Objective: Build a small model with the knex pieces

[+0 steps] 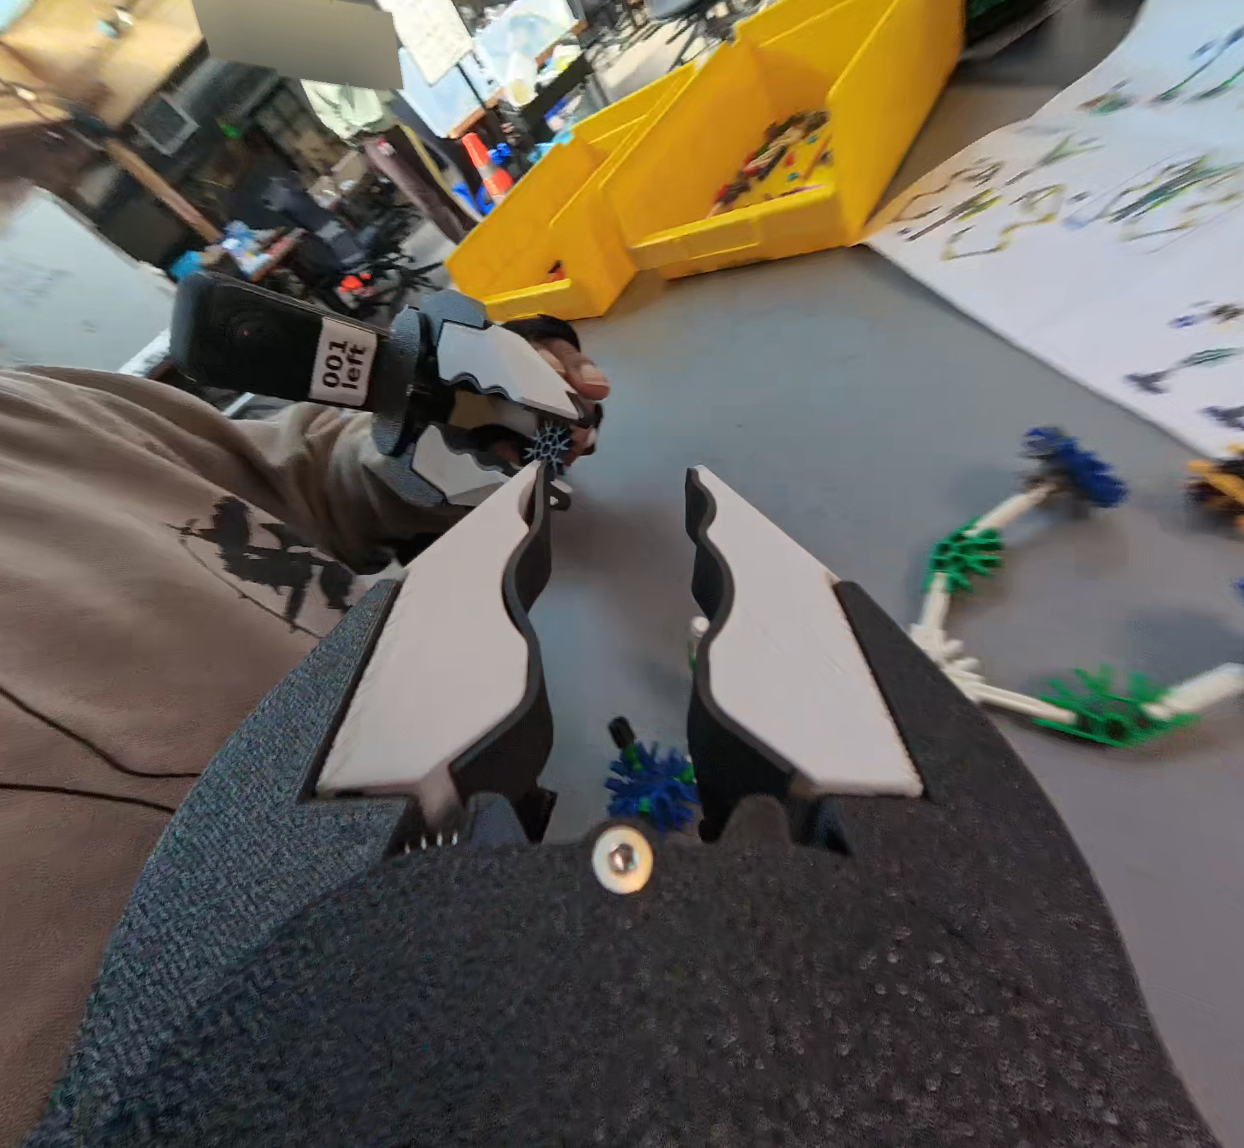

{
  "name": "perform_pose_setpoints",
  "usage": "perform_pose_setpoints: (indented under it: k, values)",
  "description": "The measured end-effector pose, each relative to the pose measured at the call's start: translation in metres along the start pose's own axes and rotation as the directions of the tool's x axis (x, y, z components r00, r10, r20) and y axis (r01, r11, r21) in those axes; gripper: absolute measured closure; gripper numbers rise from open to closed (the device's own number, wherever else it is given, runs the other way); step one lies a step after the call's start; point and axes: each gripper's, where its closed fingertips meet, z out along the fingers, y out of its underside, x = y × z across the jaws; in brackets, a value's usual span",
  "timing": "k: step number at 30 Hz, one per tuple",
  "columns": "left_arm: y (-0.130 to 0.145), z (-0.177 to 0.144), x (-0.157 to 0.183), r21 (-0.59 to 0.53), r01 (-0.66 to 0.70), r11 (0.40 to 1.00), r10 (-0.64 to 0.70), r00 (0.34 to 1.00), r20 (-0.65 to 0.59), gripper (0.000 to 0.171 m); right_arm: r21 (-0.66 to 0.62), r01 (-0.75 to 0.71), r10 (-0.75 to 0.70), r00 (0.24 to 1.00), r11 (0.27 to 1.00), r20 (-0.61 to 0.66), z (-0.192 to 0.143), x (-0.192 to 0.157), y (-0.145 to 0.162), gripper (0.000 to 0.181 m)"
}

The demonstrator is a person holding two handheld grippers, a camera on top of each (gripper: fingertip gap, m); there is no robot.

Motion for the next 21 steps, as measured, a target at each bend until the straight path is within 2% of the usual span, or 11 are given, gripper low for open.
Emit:
perform_pose_setpoints:
  k: [2, 4, 6, 8, 12, 13, 15, 16, 18, 20, 21]
  values:
    - [-0.006, -0.002, 0.004, 0.009, -0.073, 0.997, 0.073, 0.997, 0.018, 0.147, -0.035, -0.123, 0.128, 0.979, 0.992, 0.162, 0.024, -0.021, 0.011, 0.143]
    - [-0.005, -0.002, 0.008, -0.012, -0.12, 0.993, 0.12, 0.993, 0.008, 0.147, -0.023, -0.205, 0.204, 0.942, 0.979, 0.266, 0.033, -0.033, 0.01, 0.157]
    - [-0.006, -0.004, 0.011, -0.007, -0.151, 0.988, 0.151, 0.988, 0.006, 0.147, -0.025, -0.204, 0.202, 0.936, 0.979, 0.287, 0.034, -0.037, 0.011, 0.173]
    - [-0.006, -0.004, 0.011, -0.019, -0.147, 0.989, 0.147, 0.989, 0.004, 0.147, -0.012, -0.166, 0.163, 0.946, 0.986, 0.28, 0.03, -0.038, 0.011, 0.179]
    - [-0.003, -0.003, 0.001, -0.016, -0.061, 0.998, 0.061, 0.998, 0.026, 0.147, 0.103, -0.077, 0.06, 0.986, 0.992, 0.158, -0.008, -0.025, -0.009, 0.179]
    - [0.0, -0.003, -0.003, -0.021, -0.025, 0.999, 0.025, 0.999, 0.028, 0.146, 0.145, -0.04, 0.028, 0.996, 0.989, 0.088, -0.026, -0.015, -0.019, 0.179]
    - [0.009, -0.002, -0.011, -0.037, 0.062, 0.997, -0.061, 0.998, 0.027, 0.144, 0.193, 0.108, -0.073, 0.981, 0.975, -0.18, -0.076, 0.02, -0.042, 0.18]
    - [0.013, -0.001, -0.014, -0.039, 0.102, 0.994, -0.101, 0.995, 0.026, 0.143, 0.183, 0.19, -0.118, 0.932, 0.965, -0.344, -0.108, 0.042, -0.053, 0.179]
    - [0.024, 0.001, -0.022, -0.054, 0.182, 0.982, -0.181, 0.983, 0.028, 0.14, 0.101, 0.323, -0.18, 0.729, 0.941, -0.66, -0.181, 0.09, -0.074, 0.179]
    - [0.034, 0.004, -0.028, -0.075, 0.266, 0.961, -0.264, 0.964, 0.025, 0.135, -0.039, 0.358, -0.215, 0.469, 0.933, -0.857, -0.252, 0.136, -0.083, 0.179]
    - [0.038, 0.004, -0.031, -0.078, 0.299, 0.951, -0.298, 0.954, 0.025, 0.133, -0.095, 0.35, -0.228, 0.364, 0.932, -0.903, -0.28, 0.155, -0.083, 0.168]
